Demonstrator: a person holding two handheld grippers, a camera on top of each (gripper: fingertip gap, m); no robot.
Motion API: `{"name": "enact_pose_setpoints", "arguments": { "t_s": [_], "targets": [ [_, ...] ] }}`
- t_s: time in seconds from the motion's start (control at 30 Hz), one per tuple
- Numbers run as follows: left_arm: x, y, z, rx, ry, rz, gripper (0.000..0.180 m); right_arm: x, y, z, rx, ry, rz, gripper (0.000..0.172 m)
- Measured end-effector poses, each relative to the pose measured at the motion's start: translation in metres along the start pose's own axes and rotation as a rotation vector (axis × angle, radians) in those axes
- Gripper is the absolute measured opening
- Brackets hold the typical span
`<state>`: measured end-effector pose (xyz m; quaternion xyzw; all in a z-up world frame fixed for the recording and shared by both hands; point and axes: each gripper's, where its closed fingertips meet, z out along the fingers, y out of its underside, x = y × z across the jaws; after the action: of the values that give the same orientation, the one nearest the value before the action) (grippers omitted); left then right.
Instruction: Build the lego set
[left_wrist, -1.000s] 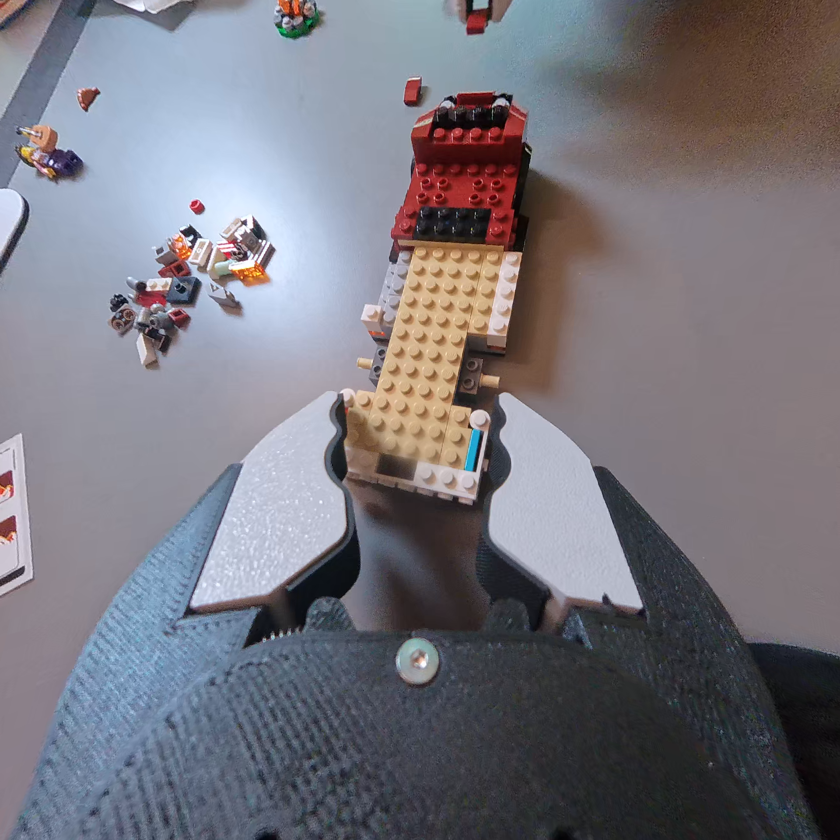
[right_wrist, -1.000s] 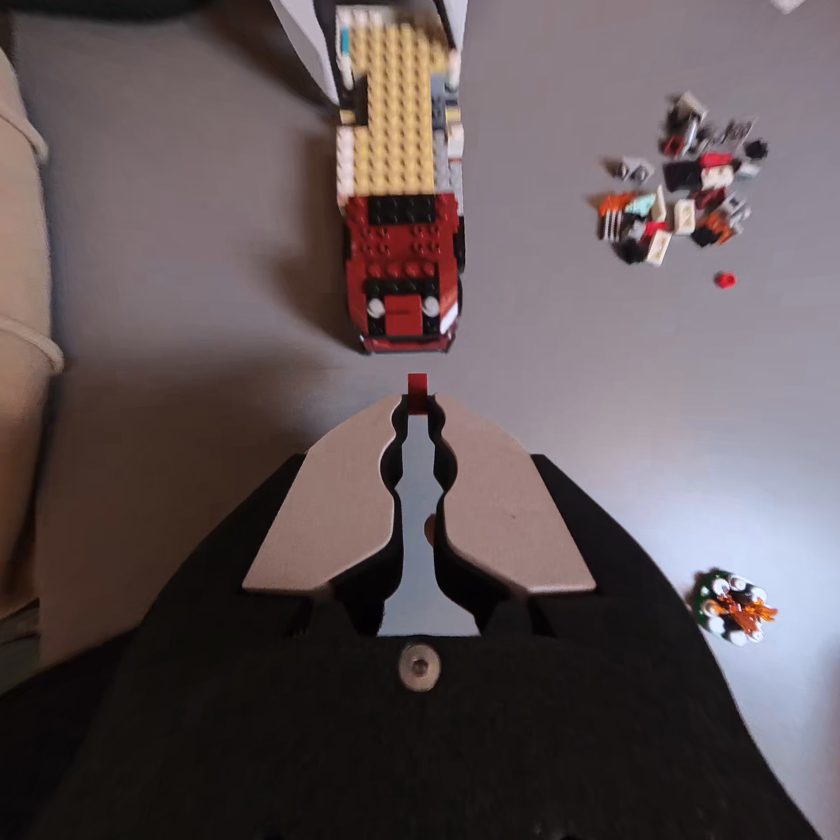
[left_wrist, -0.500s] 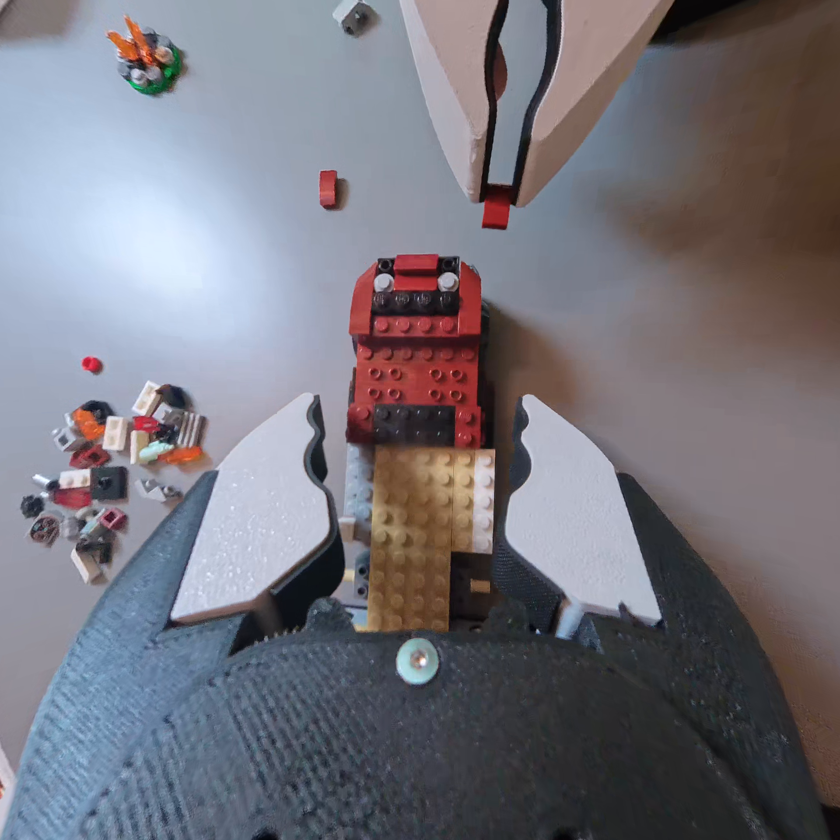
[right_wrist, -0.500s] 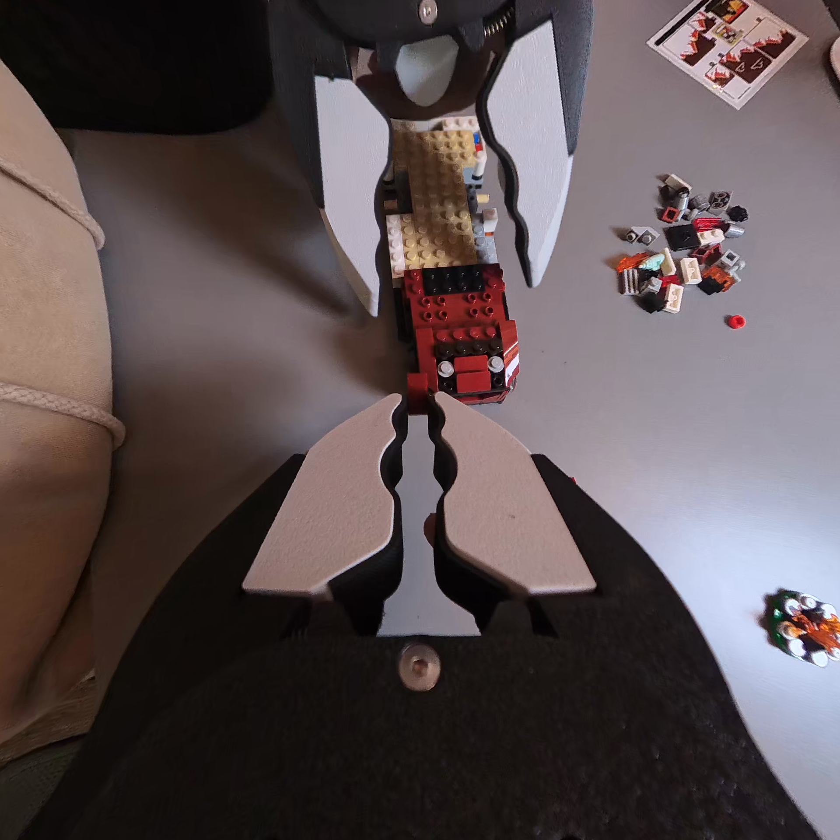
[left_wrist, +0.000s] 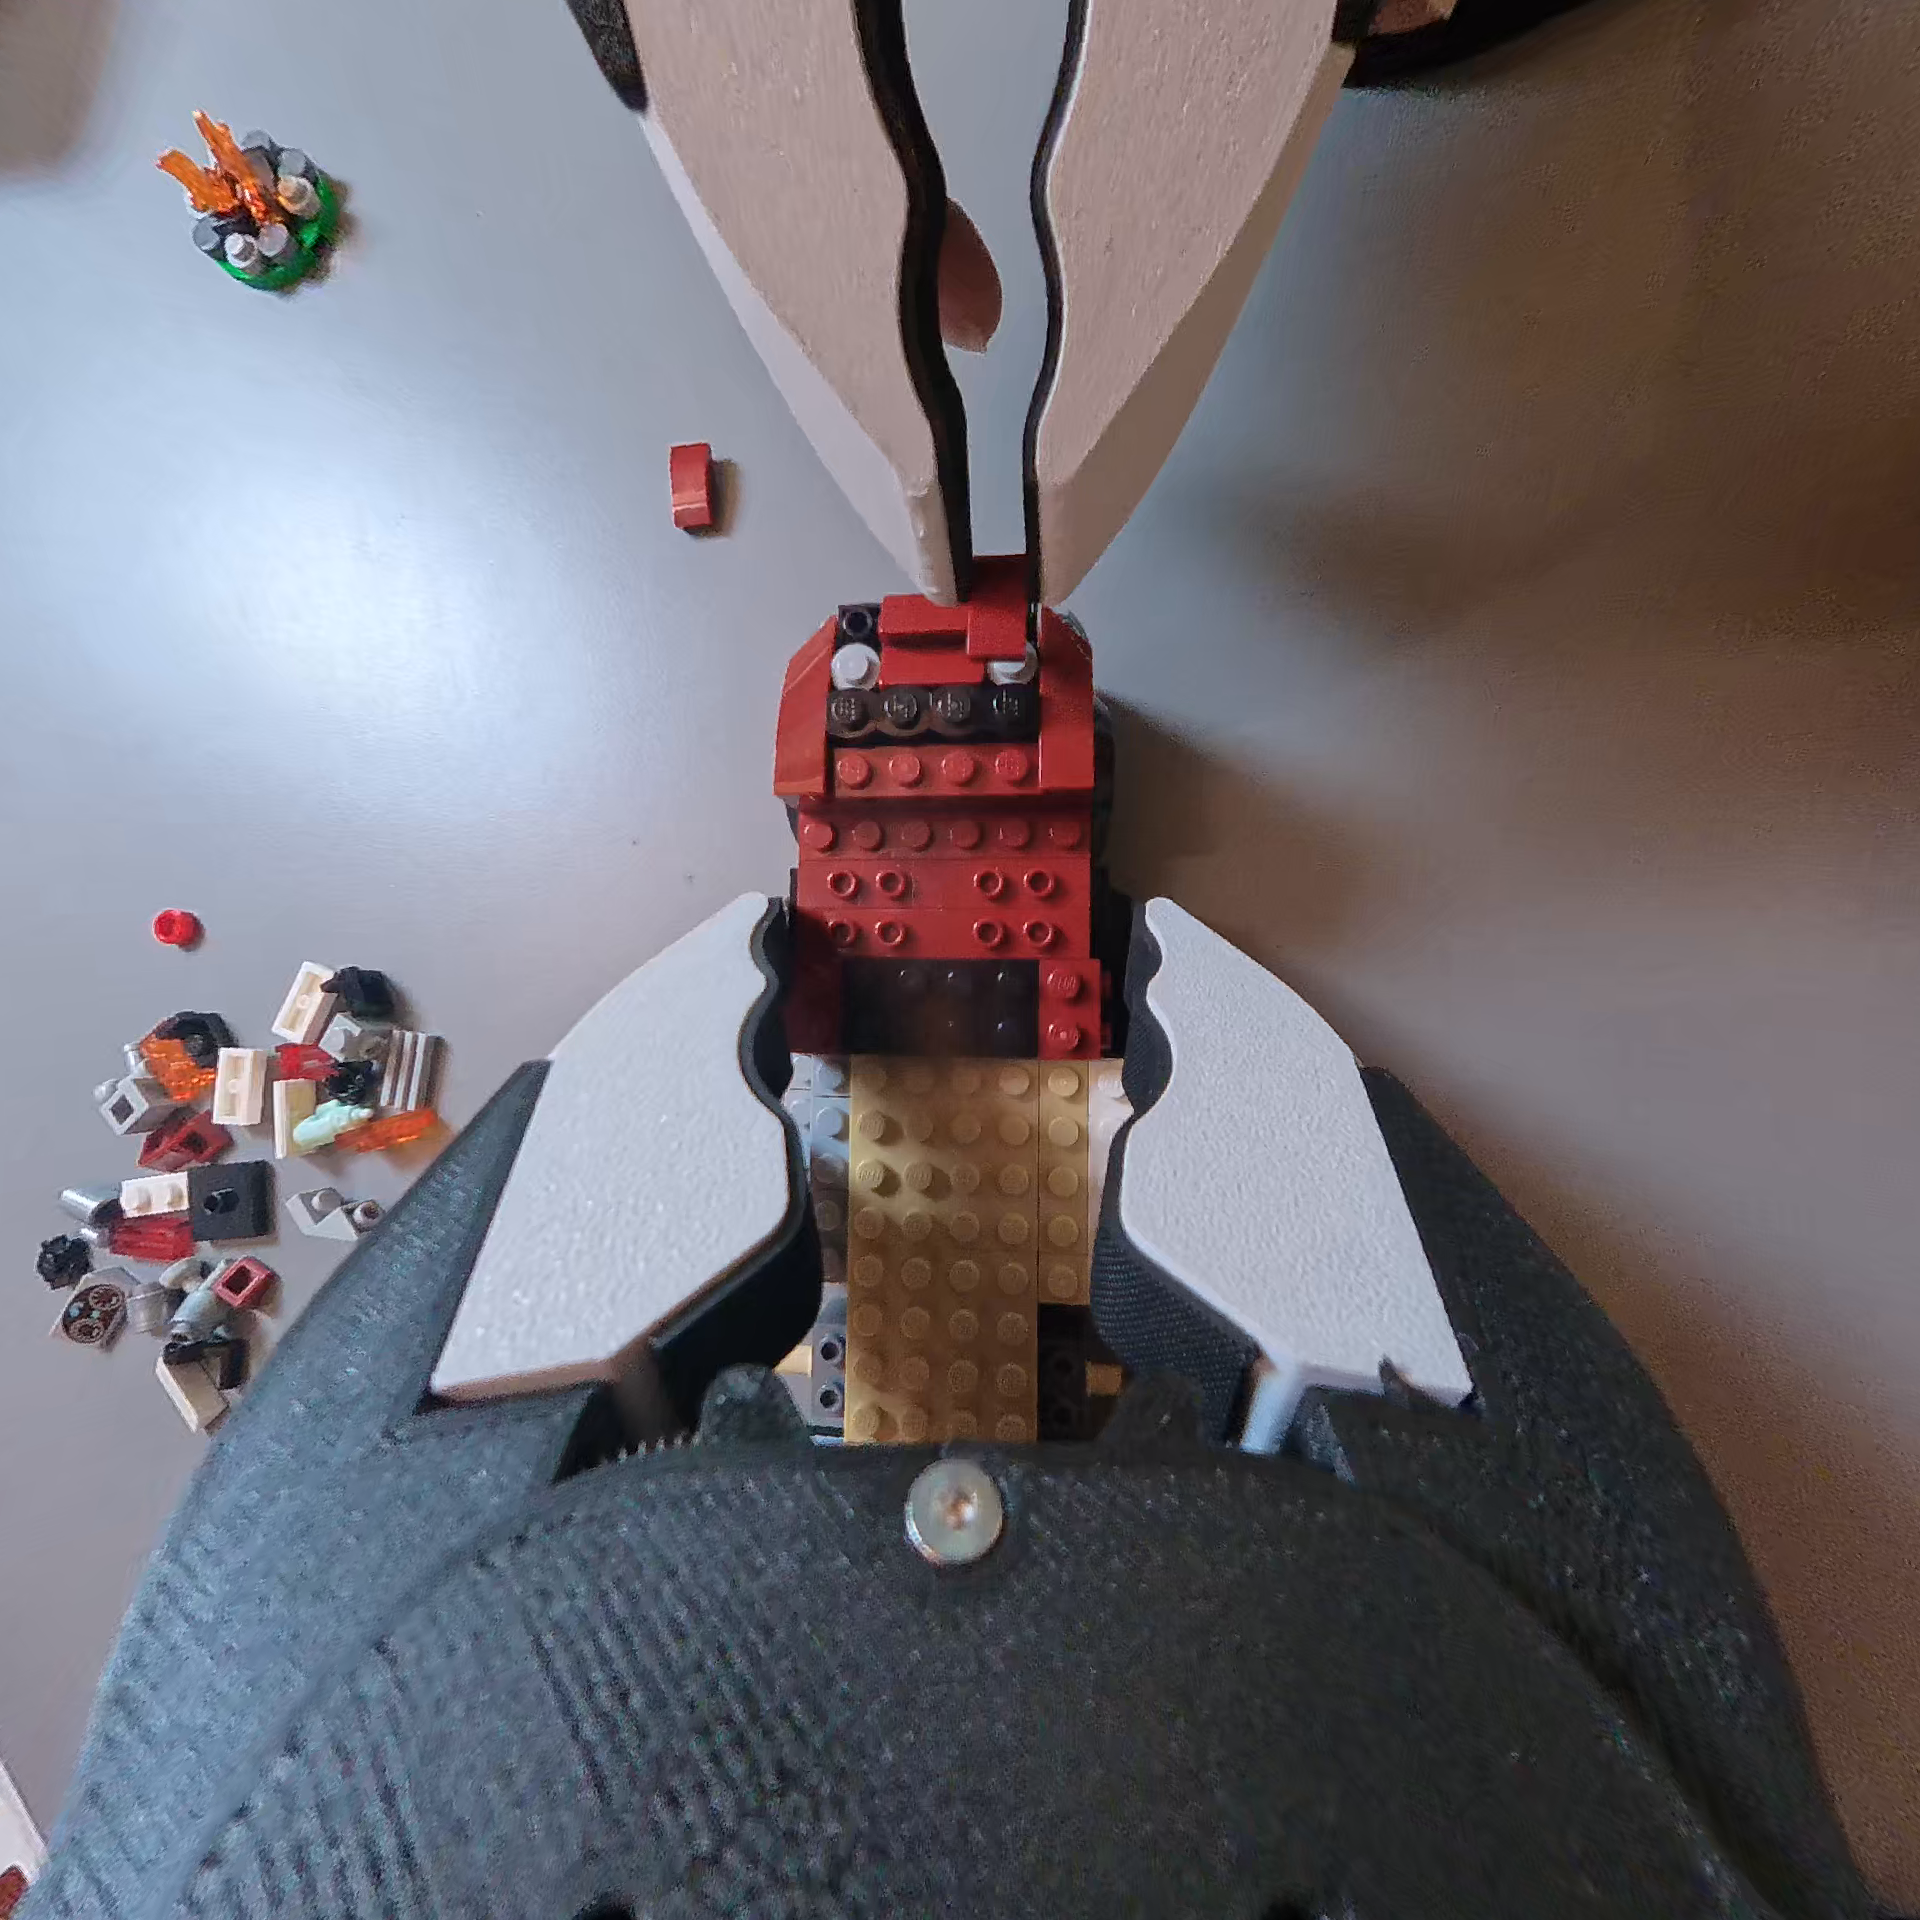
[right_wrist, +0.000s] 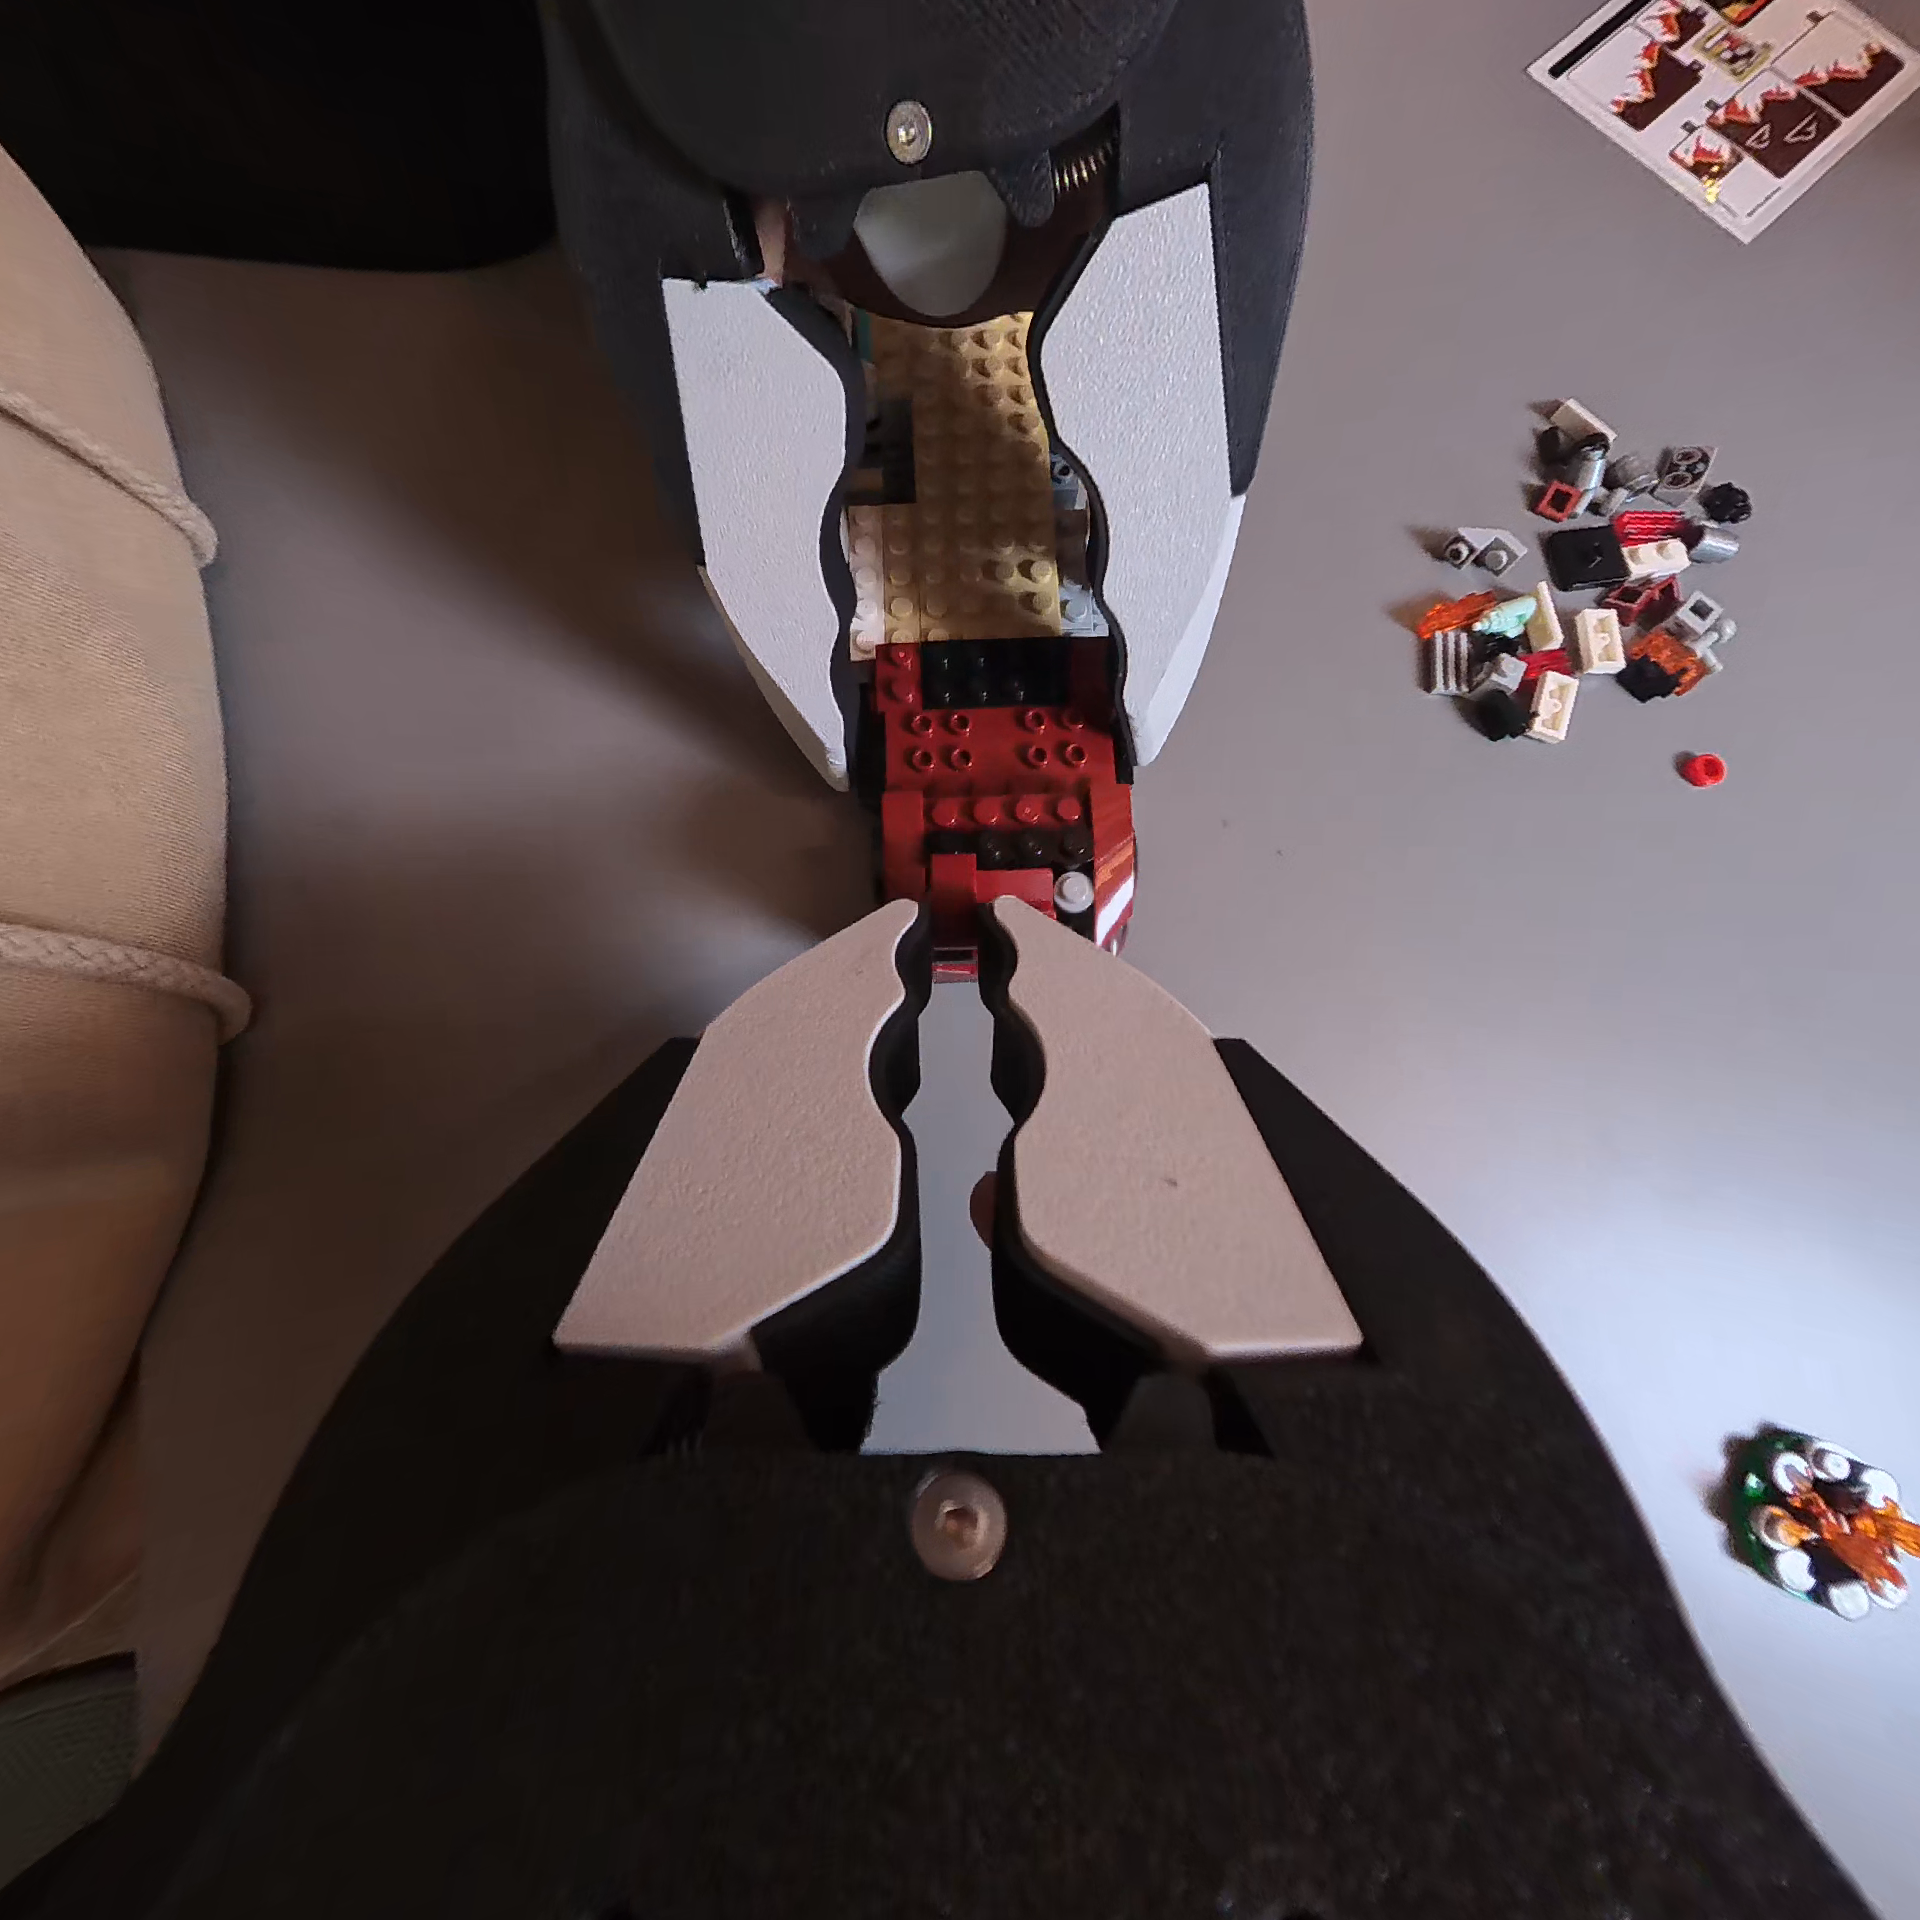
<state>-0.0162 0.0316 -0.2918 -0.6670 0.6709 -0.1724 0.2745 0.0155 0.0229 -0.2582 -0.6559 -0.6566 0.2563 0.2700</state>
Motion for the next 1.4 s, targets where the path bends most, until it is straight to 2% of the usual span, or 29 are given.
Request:
{"name": "enact_pose_setpoints", "arguments": {
  "t_s": [0.83, 1.13, 1.4],
  "targets": [
    [0.0003, -0.0011, 0.001, 0.052, 0.016, -0.042, 0.062, -0.001, 0.0044, 0.0049, -0.004, 0.033, -0.042, 0.009],
    [-0.0022, -0.0061, -0.0043, 0.125, 0.032, -0.092, 0.058, 0.0001, -0.0007, 0.0029, 0.008, 0.038, -0.054, 0.012],
    [-0.0012, -0.0022, -0.0044, 0.109, 0.027, -0.067, 0.058, -0.0005, -0.001, 0.0044, 0.011, 0.03, -0.06, 0.012]
  ]
}}
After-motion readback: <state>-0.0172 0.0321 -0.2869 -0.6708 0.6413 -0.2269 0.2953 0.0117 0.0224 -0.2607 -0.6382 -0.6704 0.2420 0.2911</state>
